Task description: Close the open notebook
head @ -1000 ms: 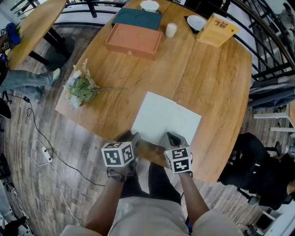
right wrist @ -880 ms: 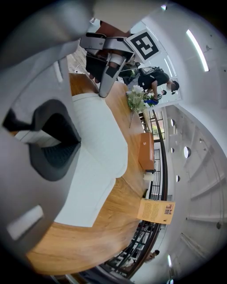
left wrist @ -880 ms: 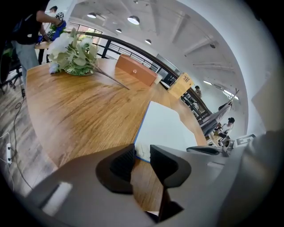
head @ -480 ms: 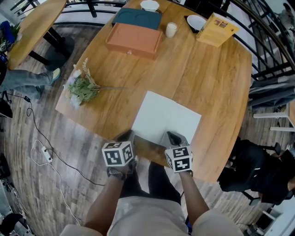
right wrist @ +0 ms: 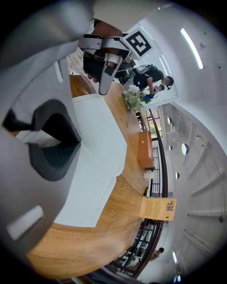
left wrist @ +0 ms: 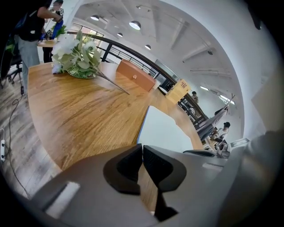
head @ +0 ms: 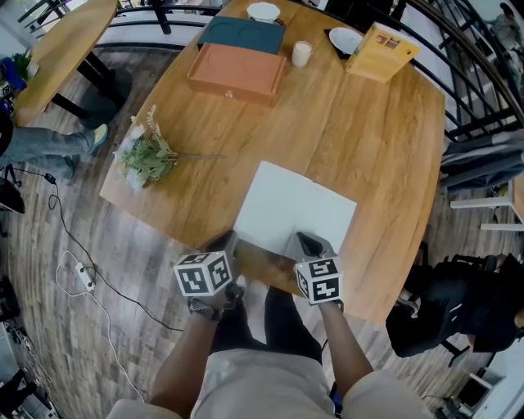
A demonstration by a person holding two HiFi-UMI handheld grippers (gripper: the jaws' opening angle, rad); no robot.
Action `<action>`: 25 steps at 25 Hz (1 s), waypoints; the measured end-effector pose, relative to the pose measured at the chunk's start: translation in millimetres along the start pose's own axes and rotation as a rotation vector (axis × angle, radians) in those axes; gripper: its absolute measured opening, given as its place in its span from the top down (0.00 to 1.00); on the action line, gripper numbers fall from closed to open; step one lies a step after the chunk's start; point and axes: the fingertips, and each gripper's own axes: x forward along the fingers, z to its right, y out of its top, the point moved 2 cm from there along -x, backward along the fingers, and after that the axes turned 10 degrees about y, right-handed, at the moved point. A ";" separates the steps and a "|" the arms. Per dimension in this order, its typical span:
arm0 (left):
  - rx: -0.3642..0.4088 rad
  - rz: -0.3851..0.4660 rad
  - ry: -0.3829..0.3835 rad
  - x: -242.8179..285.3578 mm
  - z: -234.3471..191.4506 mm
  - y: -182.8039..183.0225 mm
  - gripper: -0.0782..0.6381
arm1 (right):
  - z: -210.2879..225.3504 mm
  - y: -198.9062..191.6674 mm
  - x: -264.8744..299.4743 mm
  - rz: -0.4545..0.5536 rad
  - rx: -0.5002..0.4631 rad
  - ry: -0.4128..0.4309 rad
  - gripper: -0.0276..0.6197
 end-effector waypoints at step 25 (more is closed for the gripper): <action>0.047 0.090 -0.100 -37.8 31.7 20.9 0.87 | 2.7 12.2 -39.0 0.103 0.042 -0.037 0.96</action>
